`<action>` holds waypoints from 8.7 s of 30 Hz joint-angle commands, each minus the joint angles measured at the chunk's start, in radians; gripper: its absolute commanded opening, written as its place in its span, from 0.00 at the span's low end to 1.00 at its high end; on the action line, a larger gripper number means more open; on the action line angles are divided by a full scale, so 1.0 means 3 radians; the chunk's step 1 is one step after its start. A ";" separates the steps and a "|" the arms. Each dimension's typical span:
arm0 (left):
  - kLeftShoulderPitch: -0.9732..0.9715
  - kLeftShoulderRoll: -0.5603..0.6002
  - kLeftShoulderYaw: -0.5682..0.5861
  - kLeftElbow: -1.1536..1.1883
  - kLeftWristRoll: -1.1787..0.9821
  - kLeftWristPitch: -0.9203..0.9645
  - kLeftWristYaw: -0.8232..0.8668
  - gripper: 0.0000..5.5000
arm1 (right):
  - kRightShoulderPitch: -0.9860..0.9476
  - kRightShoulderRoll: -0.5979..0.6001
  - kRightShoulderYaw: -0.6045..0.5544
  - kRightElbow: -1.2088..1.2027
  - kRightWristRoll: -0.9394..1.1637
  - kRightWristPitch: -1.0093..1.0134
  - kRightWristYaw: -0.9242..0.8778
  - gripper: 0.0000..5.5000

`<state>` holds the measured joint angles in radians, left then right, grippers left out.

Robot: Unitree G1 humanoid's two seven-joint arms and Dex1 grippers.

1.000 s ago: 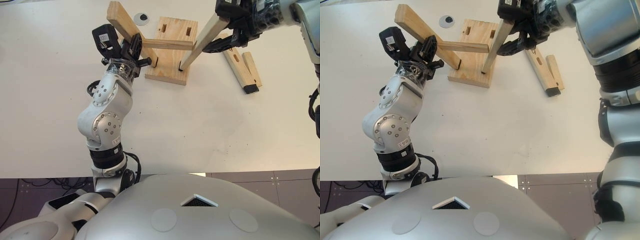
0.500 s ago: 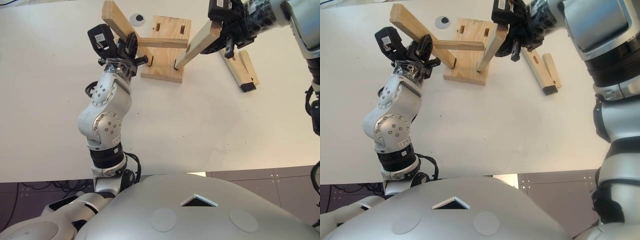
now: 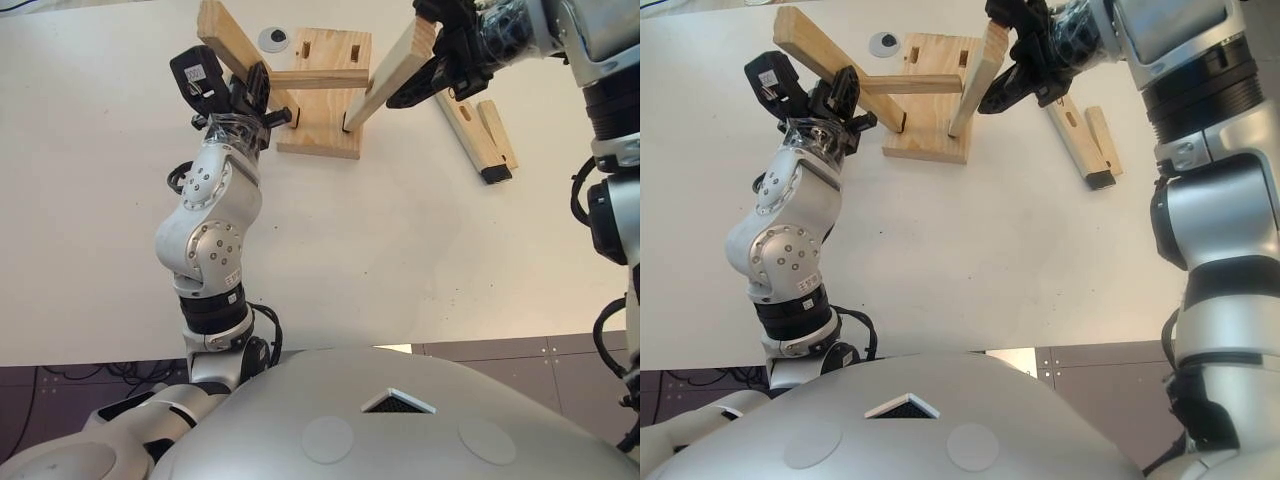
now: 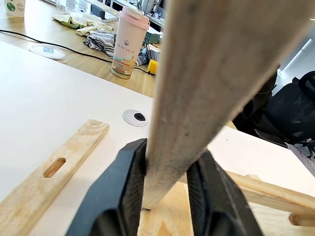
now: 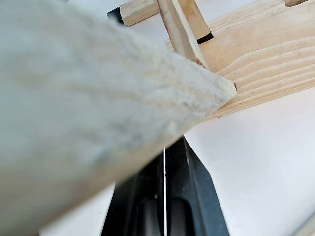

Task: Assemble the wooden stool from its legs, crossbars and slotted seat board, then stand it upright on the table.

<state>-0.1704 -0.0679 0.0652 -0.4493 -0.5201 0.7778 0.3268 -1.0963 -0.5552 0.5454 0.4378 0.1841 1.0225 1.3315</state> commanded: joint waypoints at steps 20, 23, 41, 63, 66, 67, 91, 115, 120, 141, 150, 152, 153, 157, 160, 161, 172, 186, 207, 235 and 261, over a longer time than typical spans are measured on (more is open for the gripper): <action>-0.0113 0.0082 0.0198 0.0250 -0.0241 0.0587 -0.0290 0.19 | 0.1281 -0.0179 -0.0971 0.0026 -0.0343 -0.2071 -0.0890 0.28; -0.0205 0.0183 0.0228 0.0222 -0.0249 0.0729 -0.0342 0.19 | 0.1572 -0.0309 -0.0968 -0.0122 -0.0411 -0.2539 -0.0771 0.28; -0.0747 0.0577 0.0088 0.0487 -0.0022 0.1189 -0.0692 0.18 | 0.2152 0.0012 -0.1701 -0.1665 0.0868 -0.1400 -0.1116 0.43; -0.0721 0.0459 0.0084 0.0564 0.0179 0.1127 -0.0861 0.18 | 0.1960 0.0072 -0.1669 -0.1468 0.0766 -0.1442 -0.1394 0.55; -0.0709 0.0448 0.0073 0.0559 0.0196 0.1127 -0.0876 0.18 | 0.1924 0.0094 -0.1691 -0.1440 0.0839 -0.1378 -0.1414 0.48; -0.0705 0.0444 0.0068 0.0559 0.0206 0.1127 -0.0883 0.18 | 0.1917 0.0096 -0.1678 -0.1432 0.0841 -0.1375 -0.1415 0.45; -0.0725 0.0531 -0.0956 0.0782 0.0962 0.1056 -0.1085 0.19 | 0.1832 0.0324 -0.1218 -0.1376 0.0443 -0.1245 -0.1498 0.39; -0.0863 0.0177 -0.0389 0.0467 0.0794 0.0524 -0.1204 0.36 | 0.1614 0.0422 -0.1085 -0.0739 0.0064 -0.1552 -0.1735 0.39; -0.0759 0.0257 -0.0420 0.0260 0.0772 0.1084 -0.1169 0.36 | 0.1640 0.0437 -0.1101 -0.0758 0.0061 -0.1571 -0.1787 0.39; -0.1078 0.0310 -0.0603 0.0281 0.0972 -0.0475 -0.1435 0.05 | 0.1692 0.0453 -0.1012 -0.0812 0.0044 -0.1682 -0.1779 0.39; -0.0991 0.0189 -0.0665 0.3007 0.1402 -0.1069 -0.1330 0.00 | 0.1589 0.0510 -0.0943 -0.0729 0.0046 -0.1714 -0.1751 0.39; -0.1025 0.0172 -0.0613 0.2835 0.1366 -0.1326 -0.1386 0.00 | 0.1596 0.0501 -0.0947 -0.0738 0.0052 -0.1707 -0.1754 0.39; -0.1060 0.0161 -0.0563 0.2724 0.1318 -0.1421 -0.1414 0.00 | 0.1603 0.0498 -0.0949 -0.0742 0.0054 -0.1707 -0.1759 0.39; -0.1110 0.0134 -0.0480 0.2316 0.1259 -0.1482 -0.1417 0.00 | 0.1596 0.0535 -0.0965 -0.0781 0.0085 -0.1735 -0.1795 0.39; -0.1210 0.0063 -0.0194 0.1474 0.1026 -0.1604 -0.1291 0.00 | 0.1584 0.0545 -0.1001 -0.0781 0.0090 -0.1745 -0.1835 0.39; -0.1289 0.0081 -0.0081 0.1225 0.0942 -0.1566 -0.1244 0.00 | 0.1585 0.0547 -0.1017 -0.0777 0.0086 -0.1749 -0.1852 0.39; -0.1746 0.1081 0.1465 0.1131 0.0350 -0.1064 -0.0491 0.00 | 0.1543 0.0603 -0.1287 -0.0917 0.0227 -0.1650 -0.1864 0.39; -0.0769 0.0661 0.0015 0.2217 0.1019 -0.0901 -0.1356 0.00 | 0.1584 0.0294 -0.1357 -0.0672 -0.0023 -0.1978 -0.1787 0.39; -0.0715 0.0361 0.0142 0.2077 0.0903 -0.0615 -0.1288 0.00 | 0.1677 0.0234 -0.1328 -0.0821 -0.0025 -0.1901 -0.1573 0.59; -0.0762 0.0339 0.0350 0.2575 0.0905 -0.0957 -0.1228 0.00 | 0.1578 0.1037 -0.1477 0.0004 -0.0168 -0.1921 -0.2605 0.59; -0.0734 0.0287 0.0319 0.2585 0.0912 -0.0964 -0.1210 0.00 | 0.1491 0.1537 -0.1749 0.0414 -0.0077 -0.1926 -0.3179 0.24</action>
<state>-0.3957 0.0228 0.1627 0.3228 -0.2541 0.4936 -0.0434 -0.6328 -0.1116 0.0252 0.5446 0.1656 0.4568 0.3888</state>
